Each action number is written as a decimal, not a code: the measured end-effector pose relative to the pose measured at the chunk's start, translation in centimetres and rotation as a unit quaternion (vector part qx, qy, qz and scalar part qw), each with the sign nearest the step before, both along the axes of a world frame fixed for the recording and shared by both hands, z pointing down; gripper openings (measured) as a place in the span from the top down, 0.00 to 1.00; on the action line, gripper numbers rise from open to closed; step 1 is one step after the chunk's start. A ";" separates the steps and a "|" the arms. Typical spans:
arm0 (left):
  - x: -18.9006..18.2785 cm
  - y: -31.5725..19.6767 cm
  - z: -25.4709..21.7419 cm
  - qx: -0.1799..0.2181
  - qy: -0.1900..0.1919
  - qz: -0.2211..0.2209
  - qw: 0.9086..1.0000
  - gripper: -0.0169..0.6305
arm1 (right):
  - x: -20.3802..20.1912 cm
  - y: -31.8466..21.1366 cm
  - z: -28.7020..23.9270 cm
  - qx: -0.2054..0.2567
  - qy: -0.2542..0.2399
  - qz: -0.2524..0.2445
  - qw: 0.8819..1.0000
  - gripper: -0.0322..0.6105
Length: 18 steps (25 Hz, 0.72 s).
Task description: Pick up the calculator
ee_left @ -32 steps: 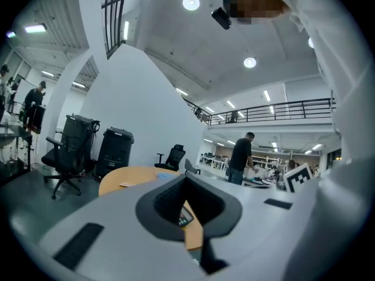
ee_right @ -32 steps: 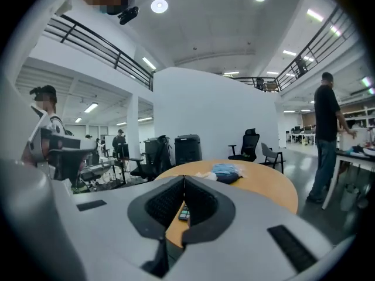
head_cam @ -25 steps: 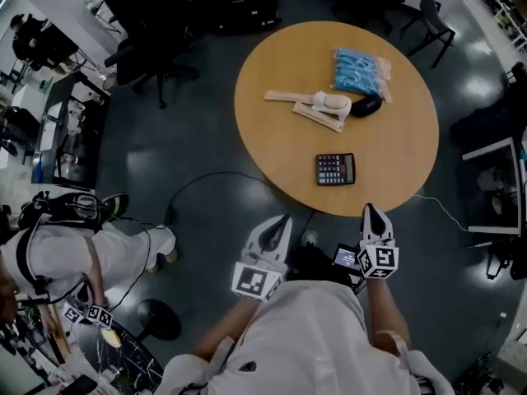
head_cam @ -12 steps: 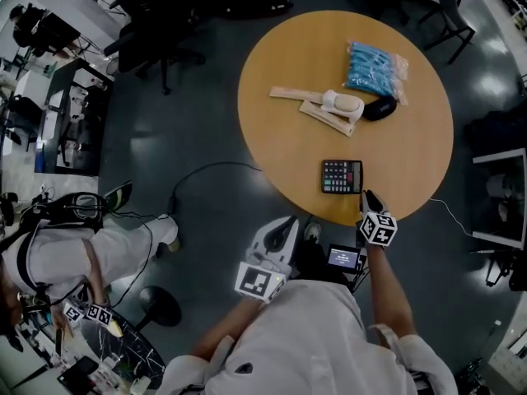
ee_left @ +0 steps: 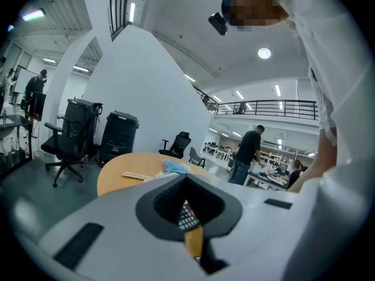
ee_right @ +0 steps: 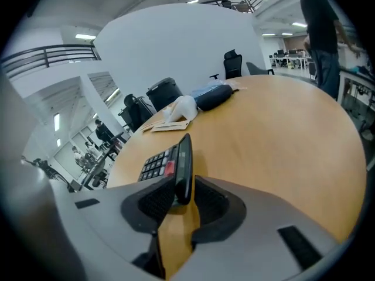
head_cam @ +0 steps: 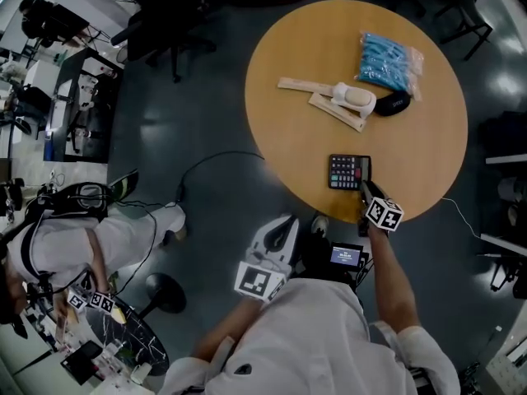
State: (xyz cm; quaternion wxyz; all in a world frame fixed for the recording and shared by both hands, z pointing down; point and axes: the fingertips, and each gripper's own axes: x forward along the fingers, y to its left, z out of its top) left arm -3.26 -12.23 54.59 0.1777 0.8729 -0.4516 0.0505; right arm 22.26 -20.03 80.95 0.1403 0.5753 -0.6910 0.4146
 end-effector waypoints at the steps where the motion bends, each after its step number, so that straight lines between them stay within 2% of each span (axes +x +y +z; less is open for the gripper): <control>1: 0.0 0.0 0.0 -0.001 0.001 -0.001 1.000 0.97 | -0.2 -0.2 -0.2 0.004 -0.006 -0.005 1.000 0.80; 5: 0.2 0.3 0.1 0.000 -0.001 0.000 1.000 0.96 | -1.1 -1.0 -2.4 0.036 -0.011 -0.026 0.999 0.84; 8: 0.2 0.4 0.0 0.007 -0.003 -0.004 1.000 0.96 | -2.1 -1.2 -5.3 0.068 0.036 -0.063 0.995 0.87; 11: -0.1 0.0 -0.3 0.018 -0.005 -0.006 1.000 0.96 | -3.5 -0.4 -8.0 0.092 0.125 -0.122 0.980 0.87; 13: -0.2 -0.2 -0.8 0.029 -0.008 -0.005 1.000 0.96 | -4.1 0.9 -10.4 0.110 0.162 -0.143 0.970 0.87; 18: -0.5 -0.3 -3.5 0.065 -0.002 0.001 0.998 0.96 | -6.4 6.0 -20.0 0.187 0.169 -0.156 0.955 0.87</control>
